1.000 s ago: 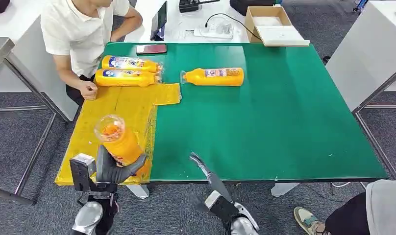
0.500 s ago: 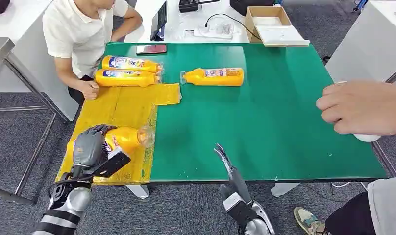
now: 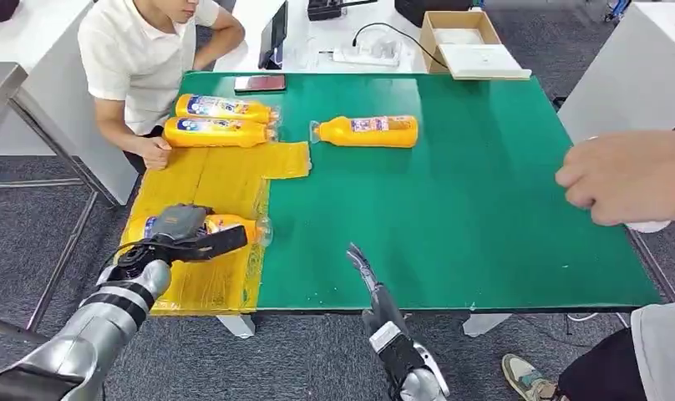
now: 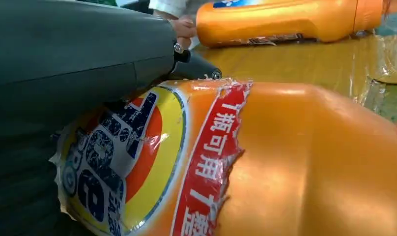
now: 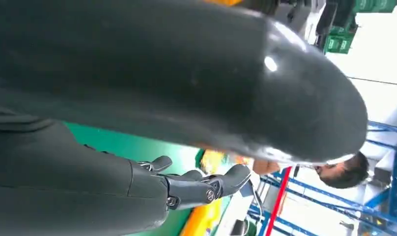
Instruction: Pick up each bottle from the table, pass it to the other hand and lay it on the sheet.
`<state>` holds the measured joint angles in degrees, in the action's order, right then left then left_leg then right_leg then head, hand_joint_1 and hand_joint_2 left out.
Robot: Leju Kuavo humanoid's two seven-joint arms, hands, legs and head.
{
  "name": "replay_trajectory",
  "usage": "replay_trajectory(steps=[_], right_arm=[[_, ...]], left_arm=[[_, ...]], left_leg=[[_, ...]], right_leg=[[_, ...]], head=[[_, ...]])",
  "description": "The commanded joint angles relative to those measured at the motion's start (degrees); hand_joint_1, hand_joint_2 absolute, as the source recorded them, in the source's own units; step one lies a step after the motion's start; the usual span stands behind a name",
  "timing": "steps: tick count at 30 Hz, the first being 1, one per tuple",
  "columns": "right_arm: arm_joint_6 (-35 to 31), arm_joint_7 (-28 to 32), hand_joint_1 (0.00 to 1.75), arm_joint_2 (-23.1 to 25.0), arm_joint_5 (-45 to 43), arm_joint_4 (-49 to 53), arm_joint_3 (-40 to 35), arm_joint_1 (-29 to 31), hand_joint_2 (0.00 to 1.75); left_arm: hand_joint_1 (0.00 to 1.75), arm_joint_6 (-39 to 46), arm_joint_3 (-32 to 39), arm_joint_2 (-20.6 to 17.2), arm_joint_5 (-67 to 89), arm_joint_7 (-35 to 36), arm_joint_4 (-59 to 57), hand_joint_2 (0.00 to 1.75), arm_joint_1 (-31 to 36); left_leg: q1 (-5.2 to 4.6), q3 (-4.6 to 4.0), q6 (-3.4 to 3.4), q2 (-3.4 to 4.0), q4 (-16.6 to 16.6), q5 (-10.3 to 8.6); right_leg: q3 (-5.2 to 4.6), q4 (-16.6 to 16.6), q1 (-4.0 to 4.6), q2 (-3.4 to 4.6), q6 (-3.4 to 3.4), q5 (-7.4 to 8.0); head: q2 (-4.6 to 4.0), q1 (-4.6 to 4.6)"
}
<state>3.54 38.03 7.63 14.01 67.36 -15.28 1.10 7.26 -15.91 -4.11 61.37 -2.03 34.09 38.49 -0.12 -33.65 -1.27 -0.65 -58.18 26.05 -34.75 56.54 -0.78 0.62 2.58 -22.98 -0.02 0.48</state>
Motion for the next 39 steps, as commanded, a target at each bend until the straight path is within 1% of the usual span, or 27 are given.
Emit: replay_trajectory(steps=[1,2,3,4,5,6,7,8,10,15,16,22,24,27,29,31,32,35,36,37,38,39], right_arm=[[-0.05,1.53,0.00,-0.16,-0.40,-8.81,-2.07,3.51,0.00],[-0.07,1.82,0.00,-0.03,-0.69,-9.81,-2.06,3.80,0.00],[-0.18,1.97,0.00,0.04,-1.05,-10.46,-2.08,4.06,0.00],[-0.28,1.97,0.00,0.09,-1.43,-10.85,-2.10,4.14,0.00],[-0.32,1.97,0.00,0.15,-1.75,-11.37,-2.20,4.34,0.00],[-0.29,1.97,0.00,0.22,-1.95,-12.00,-2.34,4.59,0.00],[-0.49,1.97,0.00,0.24,-2.01,-12.40,-2.54,4.71,0.00],[-0.50,1.97,0.00,0.21,-2.03,-12.72,-2.63,4.80,0.00],[-0.60,1.97,0.00,0.22,-2.34,-13.19,-2.72,4.96,0.00],[-0.60,1.97,0.00,0.22,-2.34,-13.19,-2.72,4.96,0.00],[-0.60,1.97,0.00,0.22,-2.34,-13.19,-2.72,4.96,0.00],[-0.60,1.97,0.00,0.22,-2.34,-13.19,-2.72,4.96,0.00],[-0.85,1.97,0.00,0.17,-2.60,-13.49,-2.72,5.15,0.00],[-1.02,1.97,0.00,0.14,-3.42,-13.98,-3.00,5.63,0.00],[-1.03,1.97,0.00,0.01,-4.17,-14.05,-3.71,5.93,0.00],[-0.74,1.97,0.00,-0.36,-4.65,-13.90,-4.87,6.11,0.00],[-0.67,1.97,0.00,-0.55,-4.79,-14.08,-5.27,6.15,0.00],[-1.30,1.97,0.00,-0.96,-5.42,-14.00,-5.32,5.78,0.00],[-2.26,1.97,0.00,-1.31,-5.67,-13.72,-4.71,5.11,0.00],[-1.98,1.97,0.00,-2.06,-5.98,-12.96,-4.89,4.43,0.00],[-1.84,1.97,0.00,-2.26,-6.04,-12.86,-4.87,4.19,0.00],[-1.84,1.97,0.00,-2.48,-5.93,-12.71,-5.03,4.00,0.00]], left_arm=[[1.75,-5.83,-0.76,2.51,-3.26,-0.95,-15.73,1.75,5.28],[1.57,-6.67,-0.54,2.66,-3.57,-0.87,-16.54,1.75,5.50],[1.50,-7.85,-0.05,2.70,-4.25,-0.79,-17.17,1.75,5.80],[1.47,-8.88,0.67,2.64,-5.11,-0.78,-17.46,1.75,5.94],[1.20,-10.10,1.23,2.47,-5.82,-0.81,-17.74,1.75,6.15],[0.37,-10.87,1.48,2.28,-6.20,-0.77,-17.81,1.75,6.27],[0.10,-11.64,2.02,2.20,-6.87,-0.68,-17.88,1.75,6.36],[0.00,-12.01,2.12,2.19,-7.04,-0.74,-17.88,1.75,6.38],[0.00,-13.43,3.04,2.22,-8.29,-1.56,-17.74,1.75,6.44],[0.00,-13.43,3.04,2.22,-8.29,-1.56,-17.74,1.75,6.44],[0.00,-13.43,3.04,2.22,-8.29,-1.56,-17.74,1.75,6.44],[0.00,-13.43,3.04,2.22,-8.29,-1.56,-17.74,1.75,6.44],[0.00,-15.80,4.52,2.47,-10.33,-2.54,-17.67,1.75,6.53],[0.00,-20.23,4.85,2.37,-12.15,-4.61,-16.87,1.75,7.32],[0.00,-25.63,7.96,1.95,-17.51,-9.09,-15.93,1.75,7.51],[0.00,-30.06,9.31,0.23,-21.22,-13.72,-14.66,1.75,7.58],[0.00,-31.14,9.59,-0.61,-22.26,-14.70,-14.10,1.75,7.77],[0.00,-31.08,10.97,-1.81,-24.96,-15.79,-12.21,1.75,8.67],[0.00,-25.33,18.33,-0.67,-33.07,-21.17,-7.56,1.75,6.90],[0.00,-27.38,19.61,-0.85,-36.86,-19.42,-3.59,1.75,5.57],[0.00,-26.88,19.83,-0.86,-37.63,-19.52,-1.83,1.75,5.10],[0.00,-27.00,19.28,-0.77,-40.55,-17.65,2.65,1.75,3.21]], left_leg=[[0.05,0.27,0.08,0.08,0.09,0.01],[0.07,0.30,0.11,0.11,0.09,0.01],[0.05,0.27,0.08,0.10,0.08,0.00],[0.04,0.26,0.07,0.10,0.09,-0.01],[0.02,0.26,0.05,0.12,0.09,0.00],[0.04,0.39,0.09,0.20,0.15,-0.01],[0.03,0.43,0.07,0.20,0.11,0.01],[0.04,0.53,0.10,0.25,0.16,0.00],[0.01,0.59,0.06,0.22,0.13,0.01],[0.00,0.57,0.04,0.13,0.09,0.00],[0.03,0.63,0.08,0.22,0.14,0.00],[0.02,0.66,0.08,0.20,0.15,-0.01],[0.00,0.61,0.06,0.16,0.10,0.00],[0.05,0.66,0.11,0.20,0.15,-0.02],[0.02,0.64,0.08,0.19,0.11,-0.01],[0.02,0.65,0.06,0.21,0.07,0.00],[0.04,0.69,0.09,0.26,0.11,-0.01],[0.07,0.68,0.11,0.29,0.10,-0.01],[0.06,0.66,0.08,0.21,0.07,0.00],[0.08,0.63,0.10,0.25,0.05,0.00],[0.06,0.61,0.05,0.07,0.05,-0.01],[0.09,0.64,0.08,0.13,0.09,-0.01]], right_leg=[[0.26,-0.10,0.06,-0.01,-0.09,0.00],[0.31,-0.13,0.10,0.00,-0.13,0.01],[0.27,-0.12,0.07,0.00,-0.10,0.02],[0.26,-0.12,0.06,0.02,-0.09,0.03],[0.24,-0.10,0.04,0.05,-0.07,0.03],[0.36,-0.16,0.06,0.09,-0.11,0.05],[0.39,-0.12,0.05,0.10,-0.09,0.03],[0.47,-0.17,0.06,0.11,-0.11,0.05],[0.53,-0.11,0.03,0.11,-0.07,0.02],[0.54,-0.05,0.01,0.06,-0.05,0.01],[0.61,-0.12,0.05,0.11,-0.09,0.04],[0.63,-0.12,0.04,0.08,-0.11,0.03],[0.58,-0.05,0.01,0.07,-0.07,0.01],[0.63,-0.12,0.07,0.07,-0.12,0.04],[0.61,-0.08,0.03,0.08,-0.09,0.03],[0.61,-0.05,0.03,0.13,-0.07,0.04],[0.65,-0.10,0.06,0.14,-0.10,0.06],[0.65,-0.09,0.08,0.19,-0.13,0.09],[0.65,-0.05,0.07,0.16,-0.11,0.06],[0.63,-0.06,0.09,0.18,-0.13,0.07],[0.65,-0.05,0.07,0.03,-0.07,0.03],[0.67,-0.10,0.10,0.05,-0.11,0.04]], head=[[0.00,-0.02],[0.00,0.00],[0.00,-0.02],[0.00,-0.02],[0.00,-0.02],[0.00,-0.04],[0.00,-0.04],[0.00,-0.02],[0.00,-0.02],[0.00,0.00],[0.00,-0.02],[0.00,-0.02],[0.02,-0.02],[0.00,-0.04],[0.00,-0.02],[0.00,-0.02],[0.00,-0.02],[0.00,-0.02],[0.00,0.00],[0.00,-0.02],[0.00,0.00],[0.00,0.00]])
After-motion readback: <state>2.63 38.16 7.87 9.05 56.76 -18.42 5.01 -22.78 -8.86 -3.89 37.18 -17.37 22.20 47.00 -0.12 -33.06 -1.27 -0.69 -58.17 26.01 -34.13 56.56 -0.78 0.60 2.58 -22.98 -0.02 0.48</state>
